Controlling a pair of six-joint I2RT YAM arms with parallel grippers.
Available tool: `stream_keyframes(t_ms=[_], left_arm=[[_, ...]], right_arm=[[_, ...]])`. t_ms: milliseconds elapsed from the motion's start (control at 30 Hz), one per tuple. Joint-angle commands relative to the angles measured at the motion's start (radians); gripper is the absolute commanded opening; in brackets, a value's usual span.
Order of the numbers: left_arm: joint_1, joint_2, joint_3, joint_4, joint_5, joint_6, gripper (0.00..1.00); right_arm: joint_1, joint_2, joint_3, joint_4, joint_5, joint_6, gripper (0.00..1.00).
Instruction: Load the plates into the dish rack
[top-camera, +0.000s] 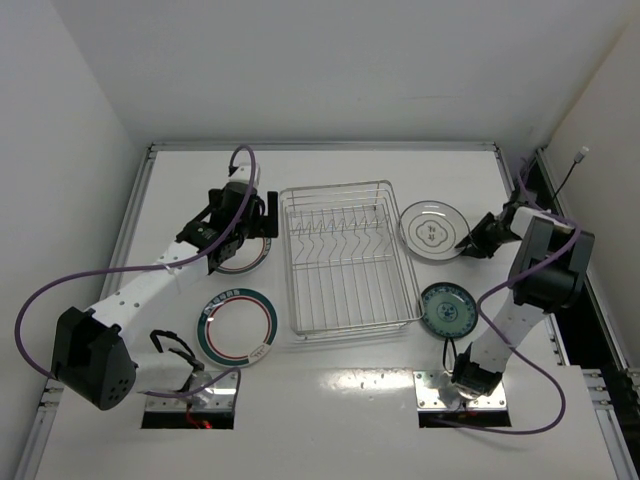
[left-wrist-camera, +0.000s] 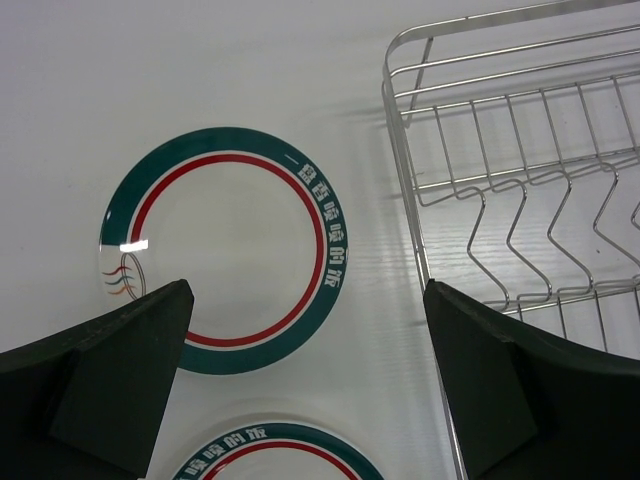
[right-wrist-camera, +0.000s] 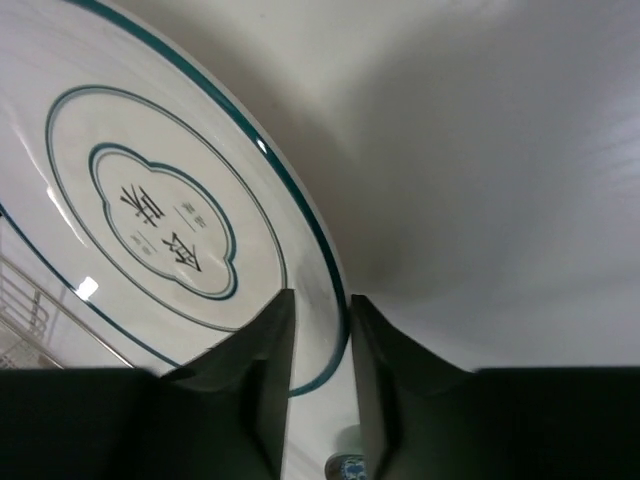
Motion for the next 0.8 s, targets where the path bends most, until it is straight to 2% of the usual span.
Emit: stream_keyframes(t_ms=[0, 33, 67, 100, 300, 400, 500, 567, 667, 767], left_arm=[[-0.009, 0.000, 0.041, 0.003, -0.016, 0.009, 1.00], [-0.009, 0.000, 0.041, 0.003, -0.016, 0.009, 1.00], [-0.009, 0.000, 0.041, 0.003, -0.025, 0.009, 1.00], [-0.009, 0.000, 0.041, 0.003, -0.026, 0.009, 1.00], [-0.009, -0.010, 0.041, 0.003, -0.035, 0.009, 1.00], [-0.009, -0.010, 0.041, 0.003, -0.044, 0.009, 1.00], [-0.009, -0.010, 0.041, 0.003, -0.053, 0.009, 1.00], [-0.009, -0.010, 0.041, 0.003, -0.065, 0.009, 1.00], [-0.009, -0.010, 0.041, 0.003, -0.091, 0.009, 1.00], [-0.009, -0.010, 0.041, 0.003, -0.122, 0.000, 1.00]], right_arm=[[0.020, 0.015, 0.044, -0.009, -0.023, 0.007, 0.21], [0.020, 0.015, 0.044, -0.009, -0.023, 0.007, 0.17], [0.029, 0.015, 0.044, 0.000, -0.032, 0.007, 0.06], [0.029, 0.015, 0.044, 0.000, -0.032, 0.007, 0.01], [0.029, -0.046, -0.032, 0.071, -0.063, 0.007, 0.00], [0.038, -0.162, -0.106, 0.098, 0.021, 0.016, 0.00], [0.059, -0.388, -0.149, 0.098, 0.162, 0.050, 0.00], [0.086, -0.507, -0.107, 0.046, 0.224, 0.050, 0.00], [0.152, -0.554, 0.042, -0.061, 0.388, 0.022, 0.00], [0.213, -0.601, 0.139, -0.100, 0.483, -0.001, 0.00]])
